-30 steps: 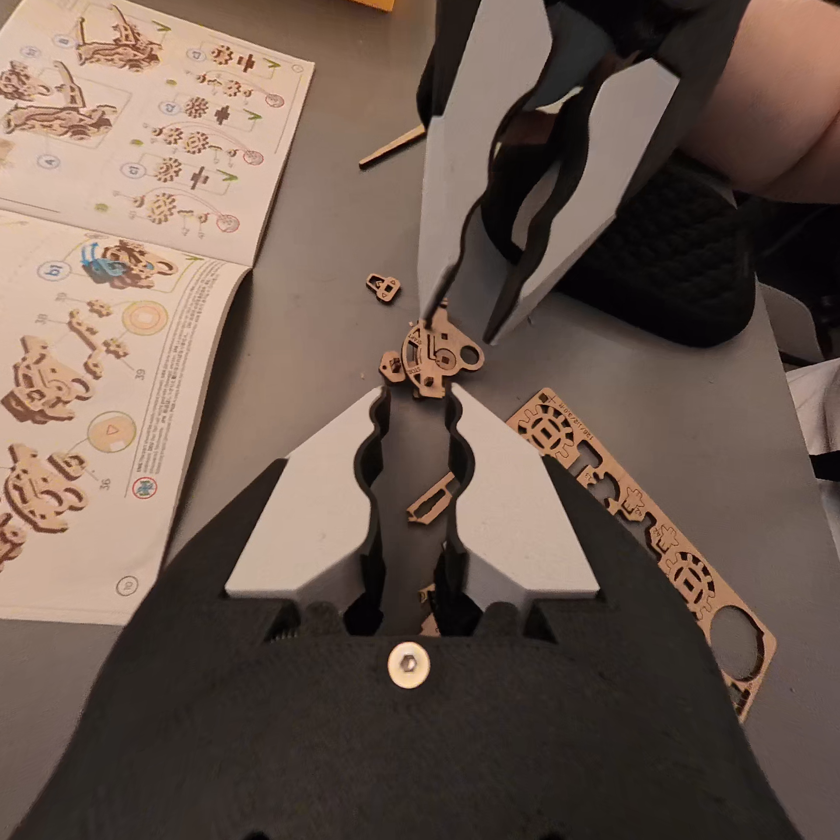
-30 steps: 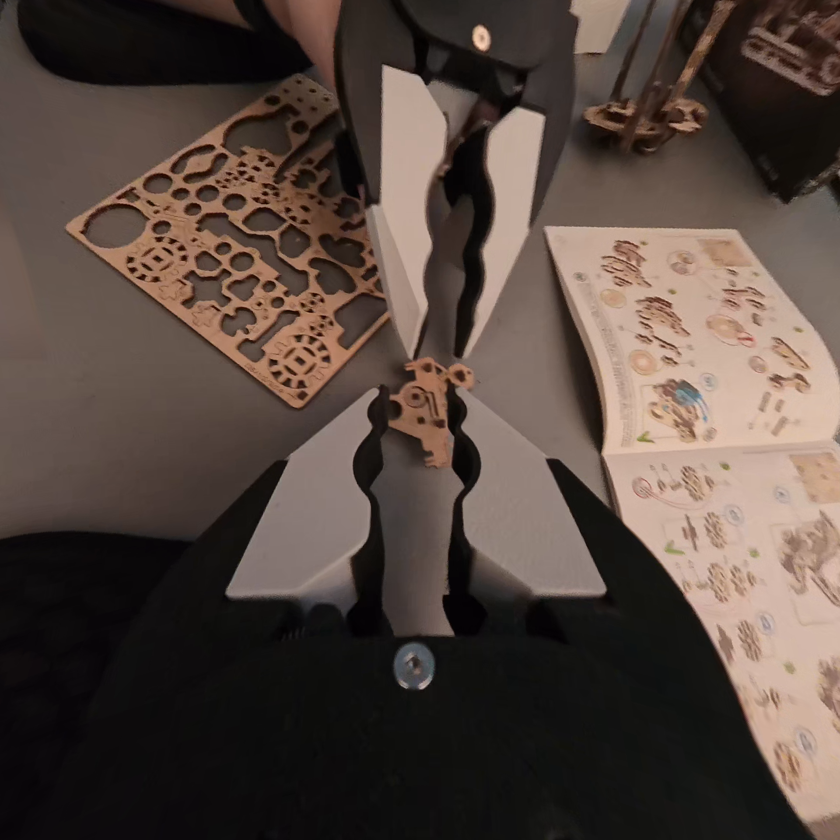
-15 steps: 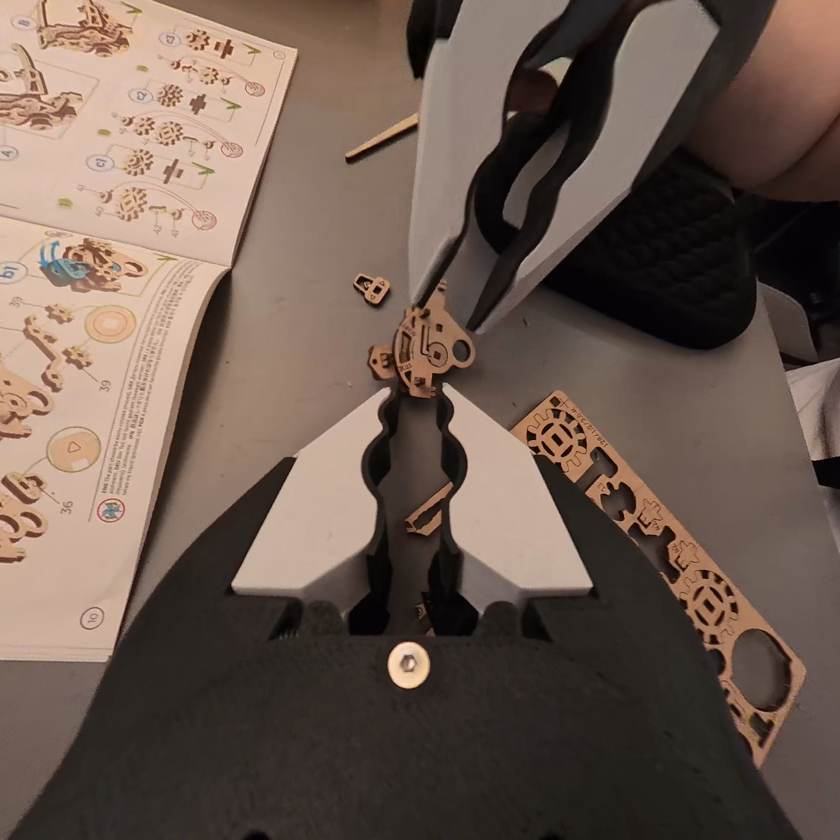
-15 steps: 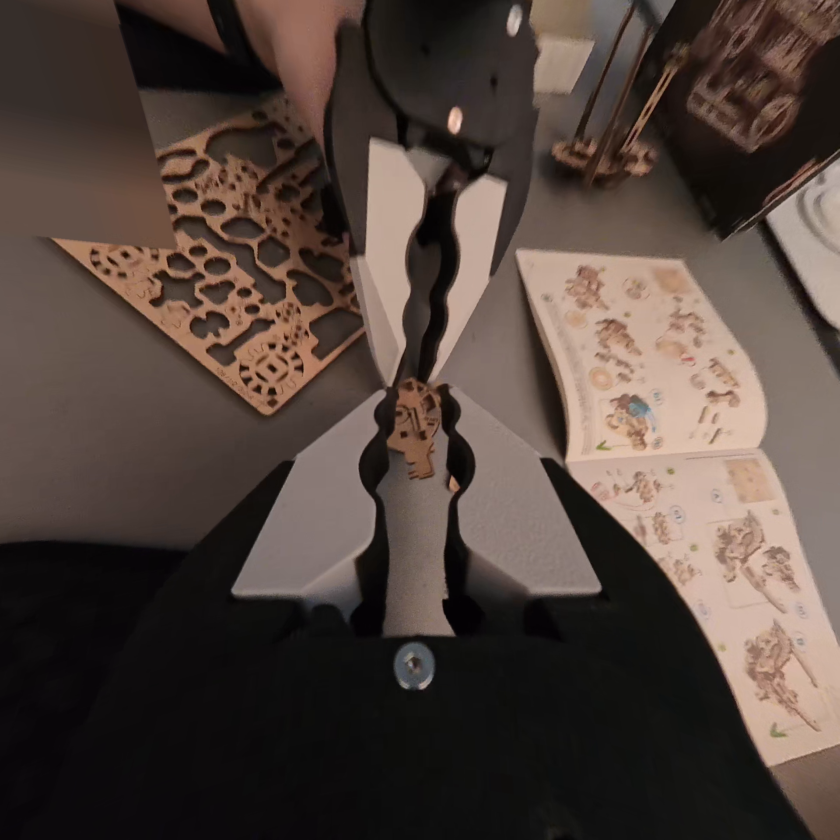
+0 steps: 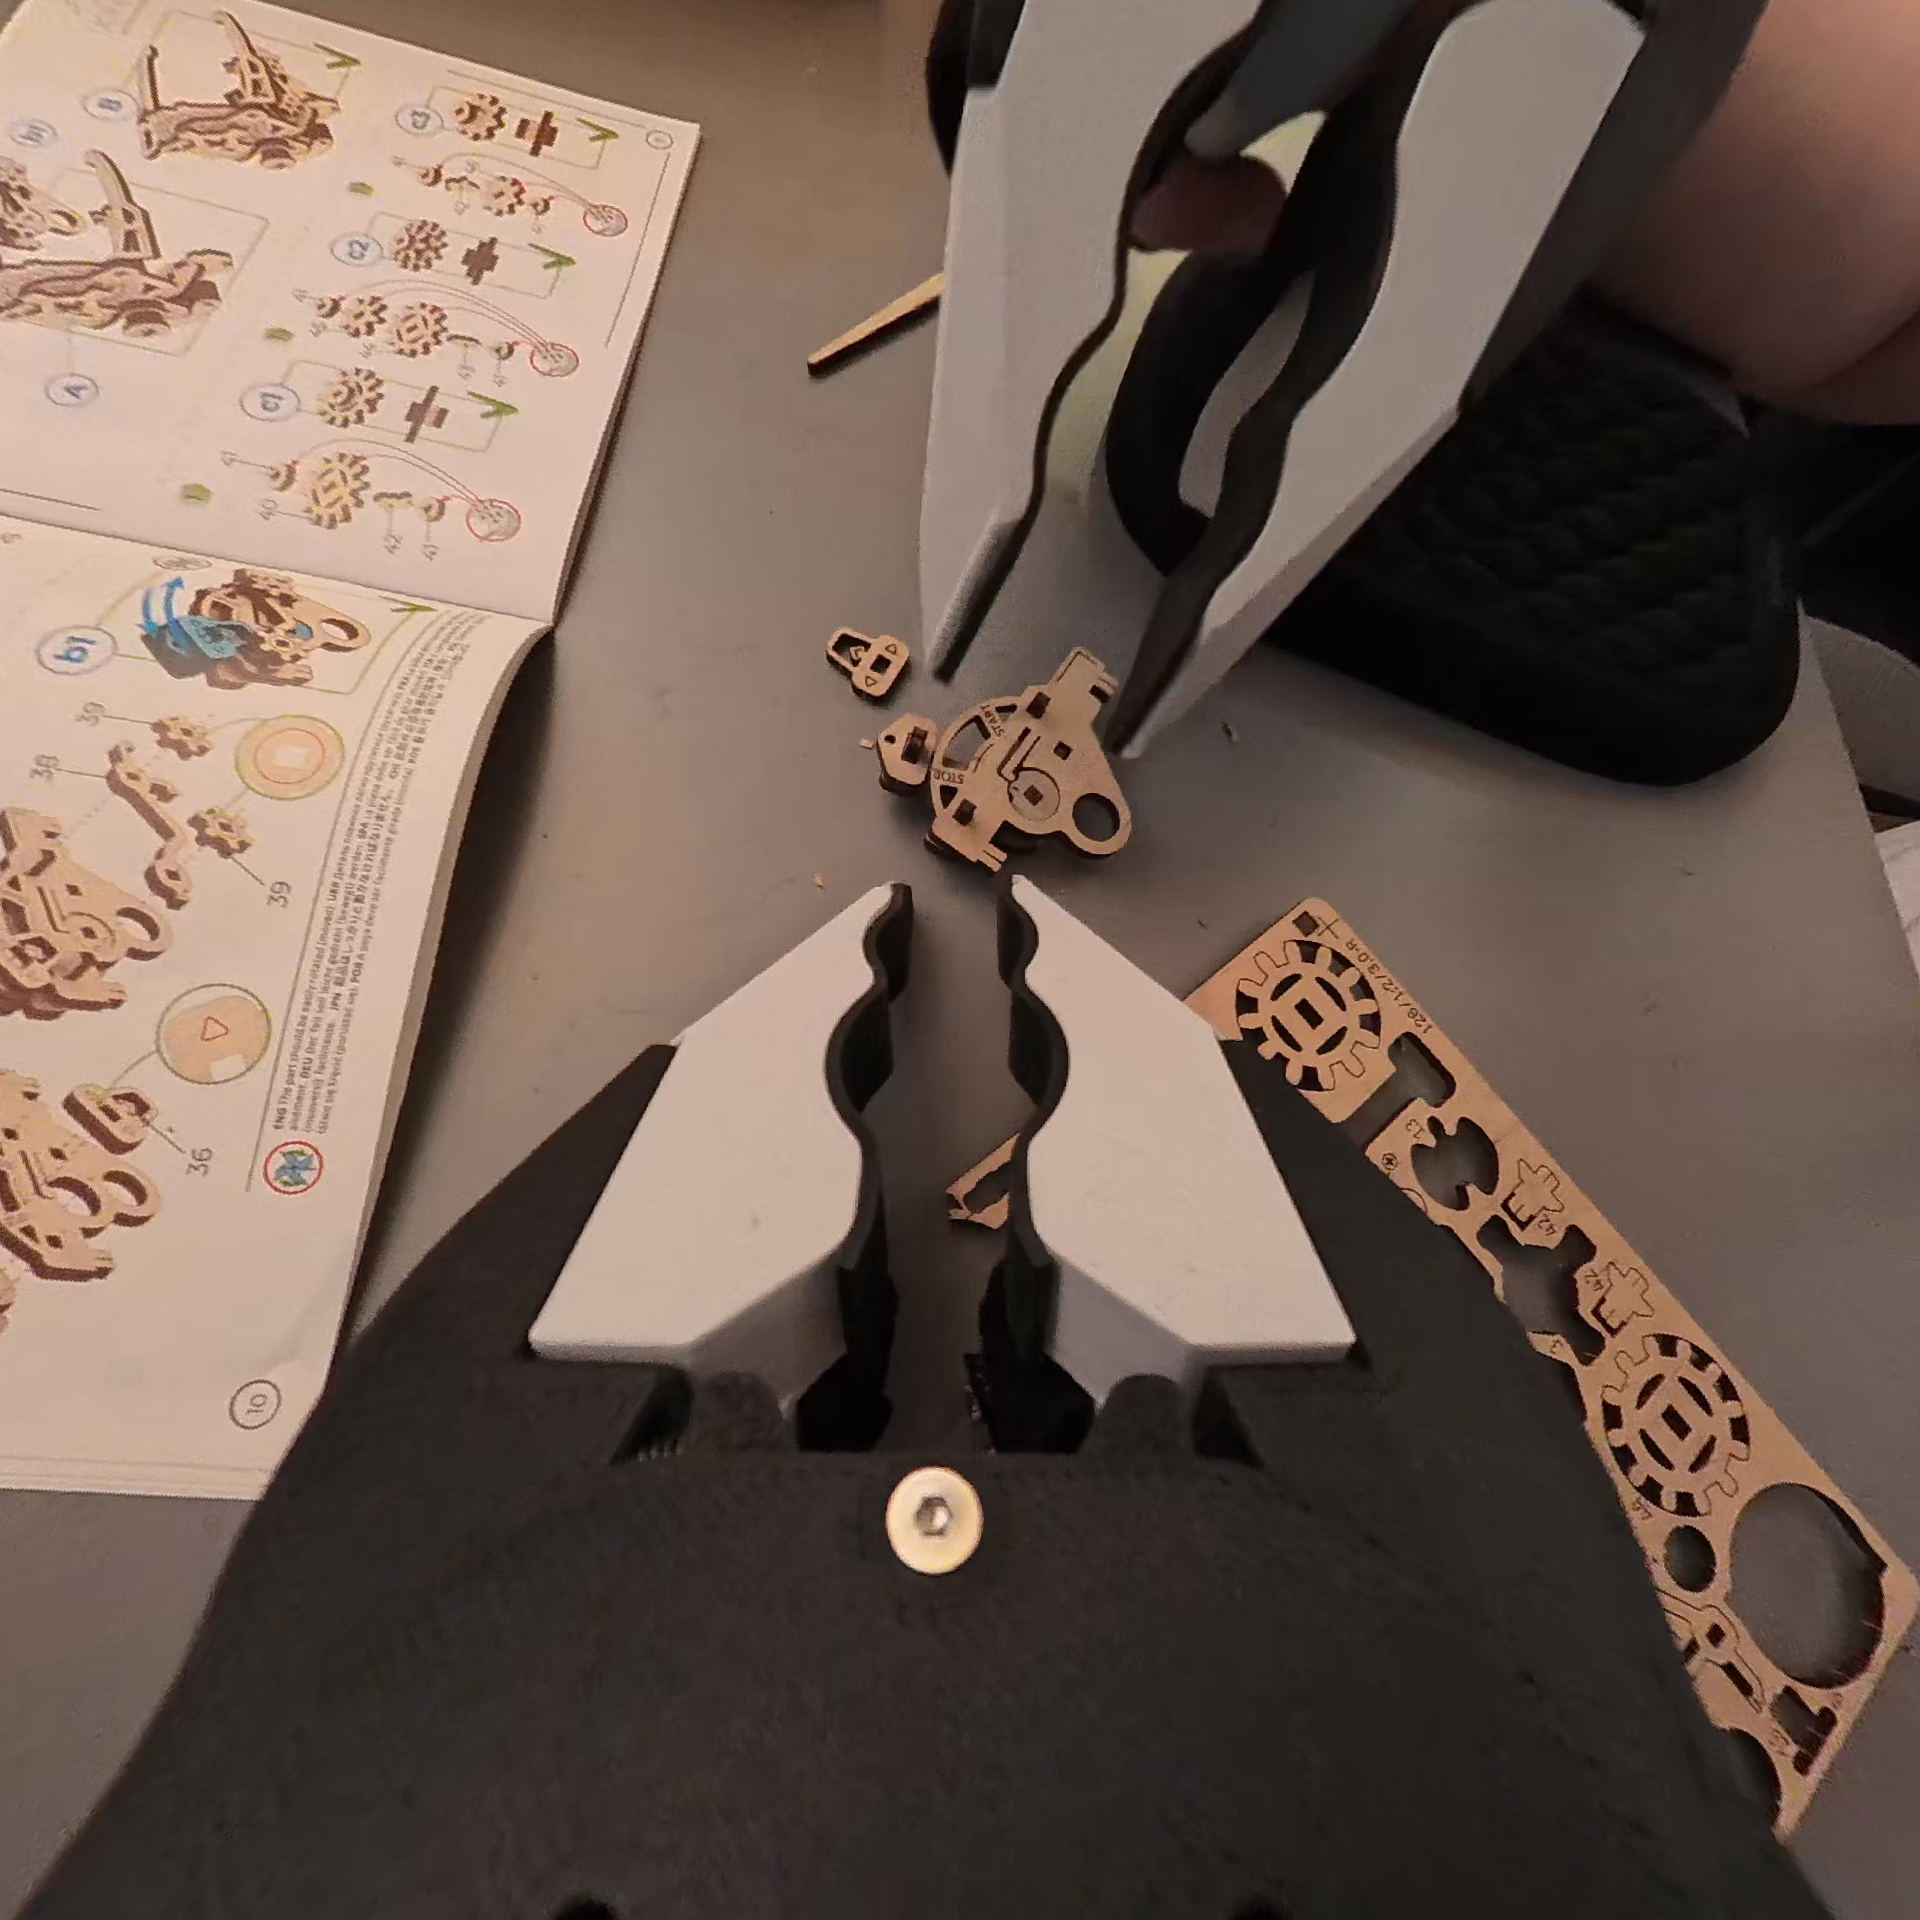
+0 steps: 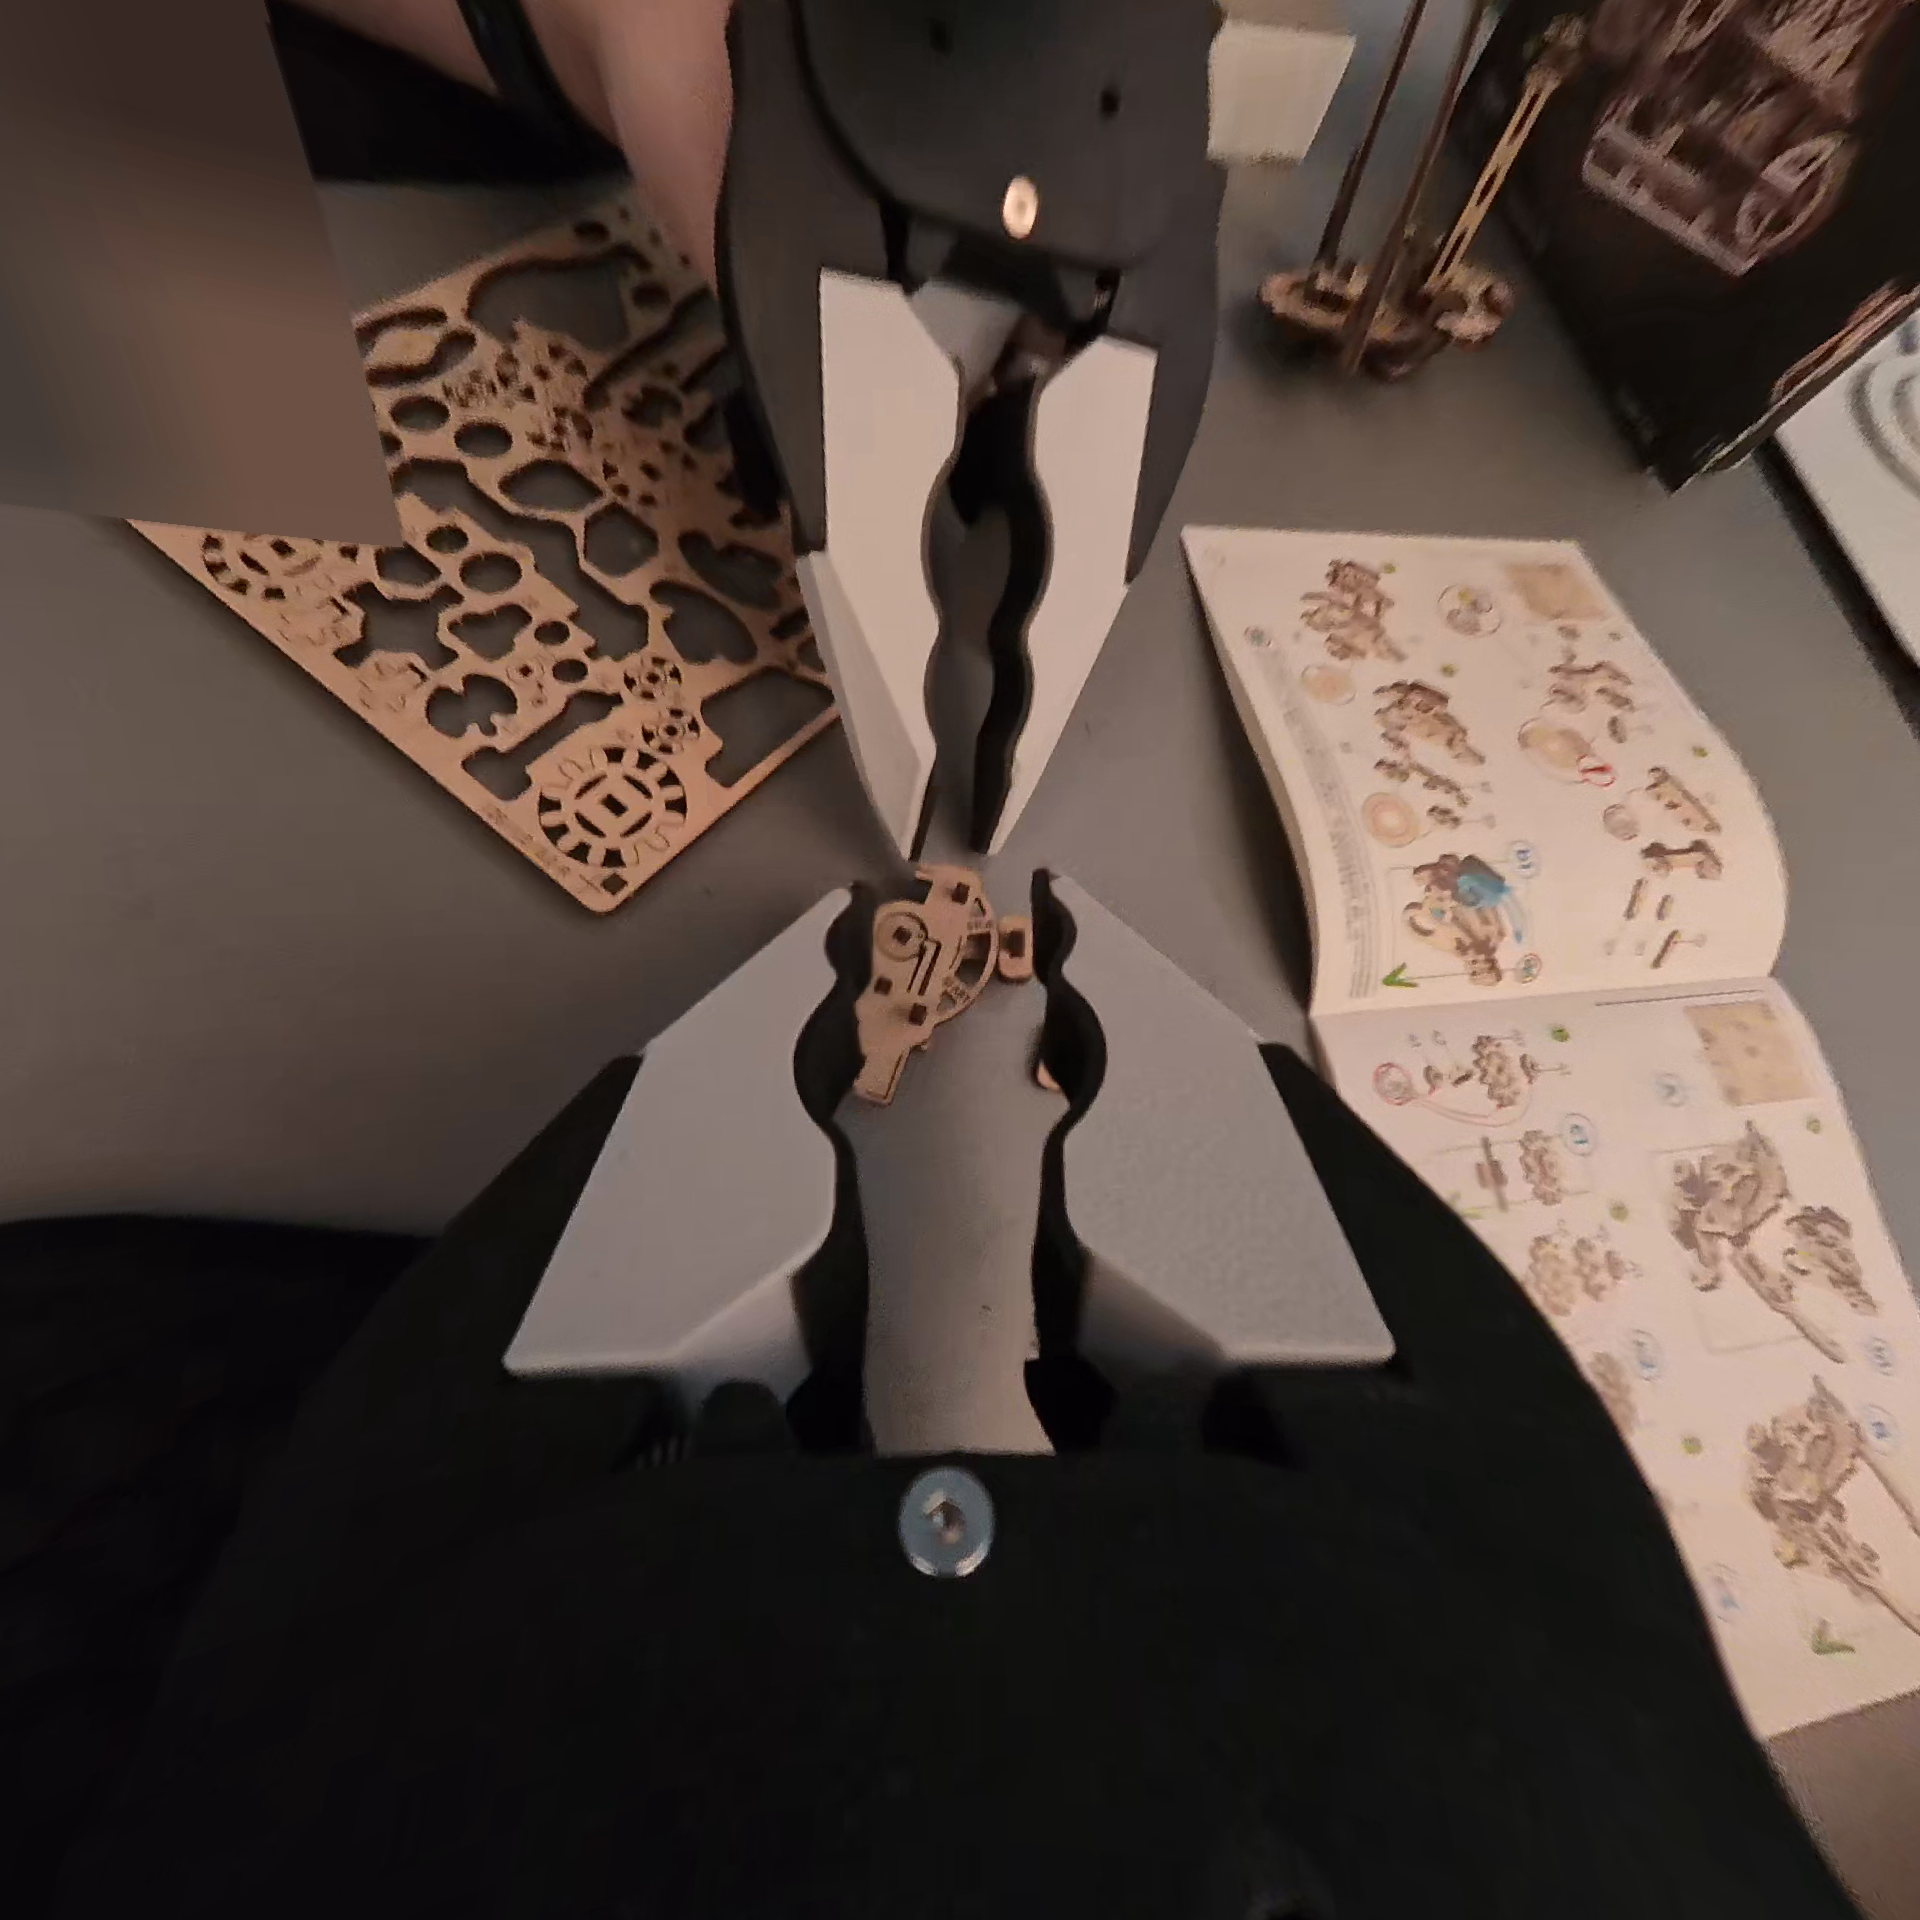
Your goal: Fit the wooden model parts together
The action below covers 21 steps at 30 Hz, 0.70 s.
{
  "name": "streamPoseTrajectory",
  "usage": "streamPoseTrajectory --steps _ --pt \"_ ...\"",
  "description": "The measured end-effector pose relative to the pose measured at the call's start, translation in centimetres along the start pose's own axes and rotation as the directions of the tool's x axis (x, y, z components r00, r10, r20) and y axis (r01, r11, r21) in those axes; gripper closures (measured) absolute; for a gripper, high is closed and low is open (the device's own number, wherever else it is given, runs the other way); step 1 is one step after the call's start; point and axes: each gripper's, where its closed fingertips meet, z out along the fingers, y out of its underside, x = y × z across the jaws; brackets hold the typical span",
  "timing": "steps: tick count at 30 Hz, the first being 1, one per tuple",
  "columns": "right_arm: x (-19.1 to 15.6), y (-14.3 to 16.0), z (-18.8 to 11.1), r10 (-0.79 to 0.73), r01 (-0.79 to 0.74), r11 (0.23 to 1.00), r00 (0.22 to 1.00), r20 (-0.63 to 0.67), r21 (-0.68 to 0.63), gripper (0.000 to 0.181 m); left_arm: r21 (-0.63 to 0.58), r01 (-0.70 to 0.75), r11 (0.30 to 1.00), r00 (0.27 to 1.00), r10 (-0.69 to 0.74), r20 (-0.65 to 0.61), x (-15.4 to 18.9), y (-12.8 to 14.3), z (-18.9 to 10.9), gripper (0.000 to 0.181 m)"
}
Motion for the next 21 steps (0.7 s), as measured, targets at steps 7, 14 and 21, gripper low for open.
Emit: streamPoseTrajectory --steps 7,14,21 --pt "-0.2 1.5 1.4 0.037 -0.035 0.998 0.998 0.049 -0.052 0.164 -0.008 -0.004 1.000 1.000 0.004 0.004 0.0 0.0 0.2 0.172" --pt "-0.1 1.2 1.4 0.080 -0.078 0.996 0.996 0.042 -0.034 0.165 -0.004 0.021 1.000 0.999 -0.021 -0.027 0.3 -0.1 0.4 0.171" --pt "-0.2 1.3 1.0 0.098 -0.096 0.995 0.994 0.058 -0.035 0.147 0.018 0.066 0.998 0.998 -0.066 -0.019 0.0 -0.5 0.0 0.160"
